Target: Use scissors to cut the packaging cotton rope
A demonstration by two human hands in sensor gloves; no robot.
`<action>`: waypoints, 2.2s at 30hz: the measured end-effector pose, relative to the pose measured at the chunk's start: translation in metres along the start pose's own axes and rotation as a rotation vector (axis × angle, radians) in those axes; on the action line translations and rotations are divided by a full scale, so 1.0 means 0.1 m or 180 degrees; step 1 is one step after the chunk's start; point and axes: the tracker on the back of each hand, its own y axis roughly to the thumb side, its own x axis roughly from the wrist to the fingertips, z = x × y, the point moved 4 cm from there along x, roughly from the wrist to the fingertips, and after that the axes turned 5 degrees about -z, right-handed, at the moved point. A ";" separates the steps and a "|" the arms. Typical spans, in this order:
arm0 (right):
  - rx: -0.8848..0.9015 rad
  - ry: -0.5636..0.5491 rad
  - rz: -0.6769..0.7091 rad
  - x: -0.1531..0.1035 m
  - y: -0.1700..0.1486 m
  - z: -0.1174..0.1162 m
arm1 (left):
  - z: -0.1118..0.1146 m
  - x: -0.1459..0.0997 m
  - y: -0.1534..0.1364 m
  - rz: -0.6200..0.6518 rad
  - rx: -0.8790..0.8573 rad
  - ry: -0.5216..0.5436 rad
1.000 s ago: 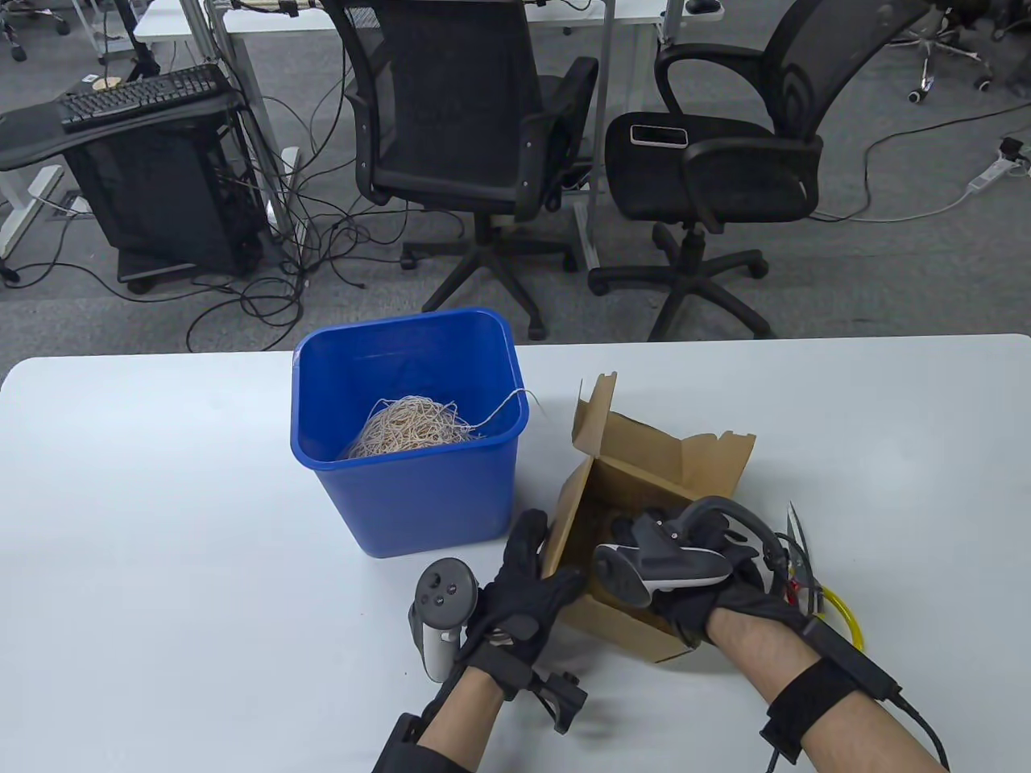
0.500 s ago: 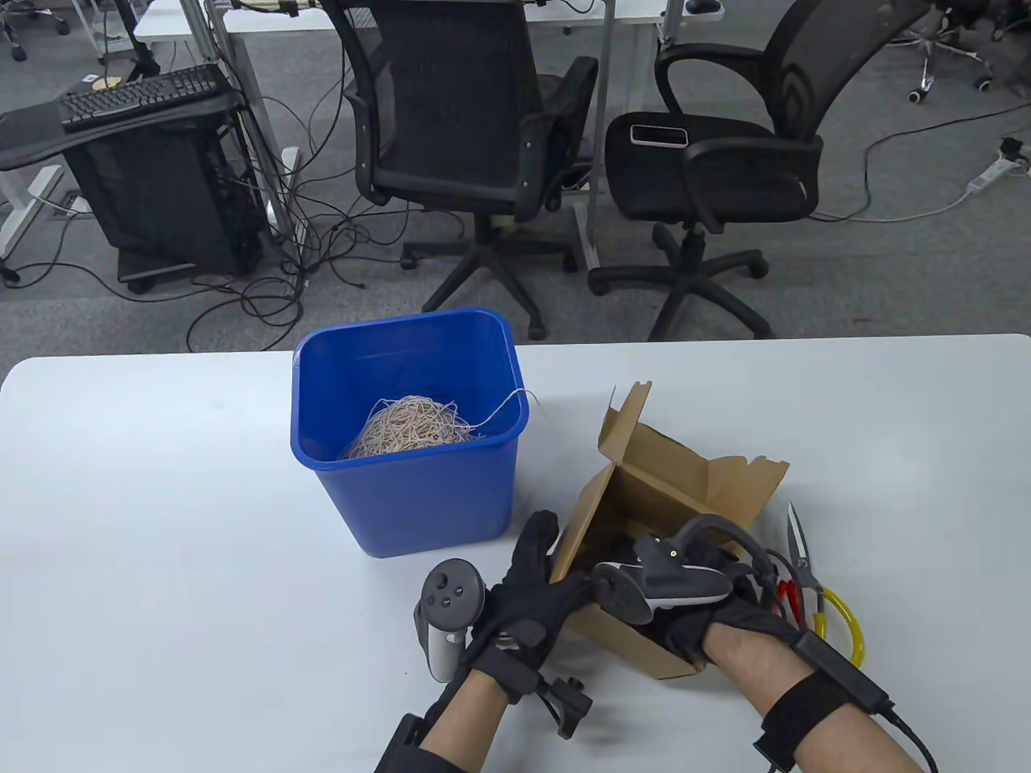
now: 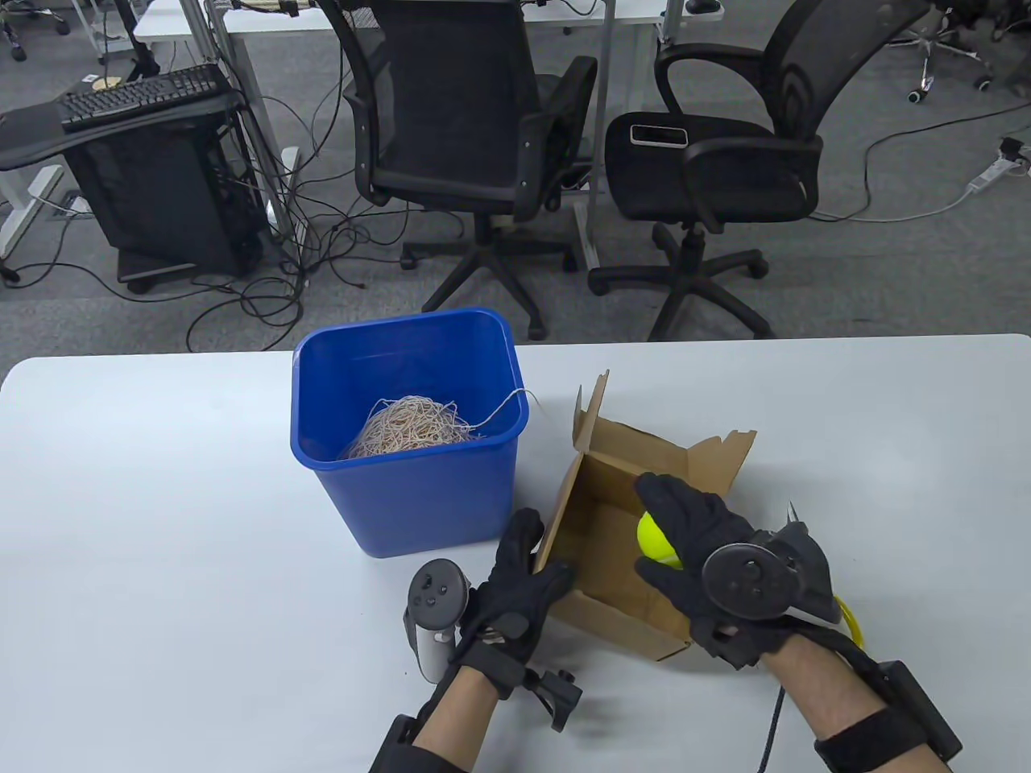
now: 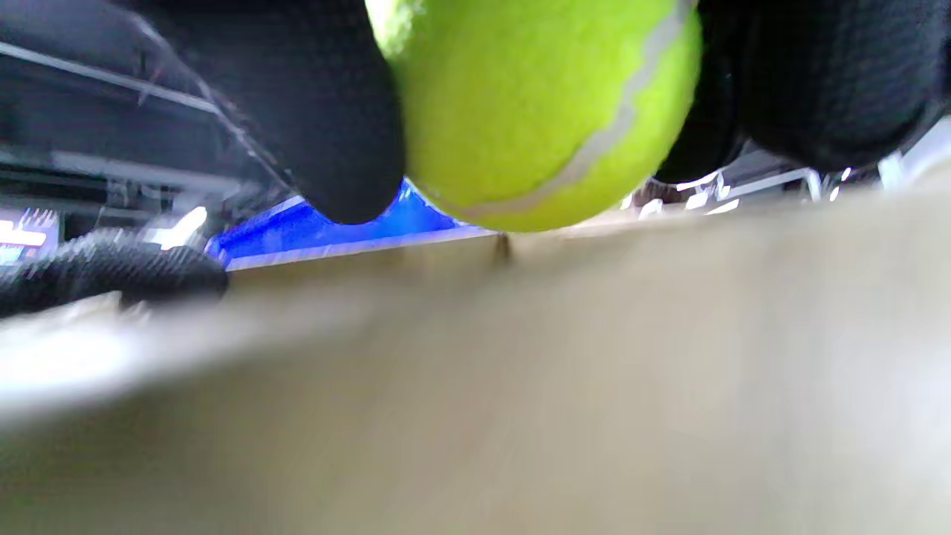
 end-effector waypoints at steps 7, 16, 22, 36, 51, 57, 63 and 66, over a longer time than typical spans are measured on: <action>0.0060 -0.0310 -0.0723 -0.18 -0.56 0.31 | -0.06 0.00 0.00 -0.0015 -0.0139 0.0049; -0.0130 0.0248 -0.2682 -0.76 -1.97 0.12 | -0.03 -0.01 -0.01 -0.0047 -0.0247 0.0008; -0.0449 0.0855 -0.3516 -1.12 -2.52 -0.17 | -0.03 0.00 -0.01 -0.0048 -0.0271 -0.0004; 0.0632 -0.0464 -0.1416 -0.78 -1.54 -0.04 | -0.04 0.00 -0.02 -0.0030 -0.0321 -0.0039; 0.1117 -0.0248 -0.0777 -0.86 -1.02 -0.30 | -0.08 -0.01 0.04 0.0092 -0.0557 -0.0142; 0.1094 -0.0207 -0.0788 -0.87 -1.04 -0.33 | -0.04 0.00 0.05 0.0111 -0.0524 -0.0213; 0.1073 -0.0196 -0.0795 -0.87 -1.05 -0.33 | -0.04 0.00 0.06 0.0135 -0.0532 -0.0217; 0.1066 -0.0190 -0.0802 -0.87 -1.05 -0.33 | -0.05 -0.01 0.06 0.0154 -0.0510 -0.0208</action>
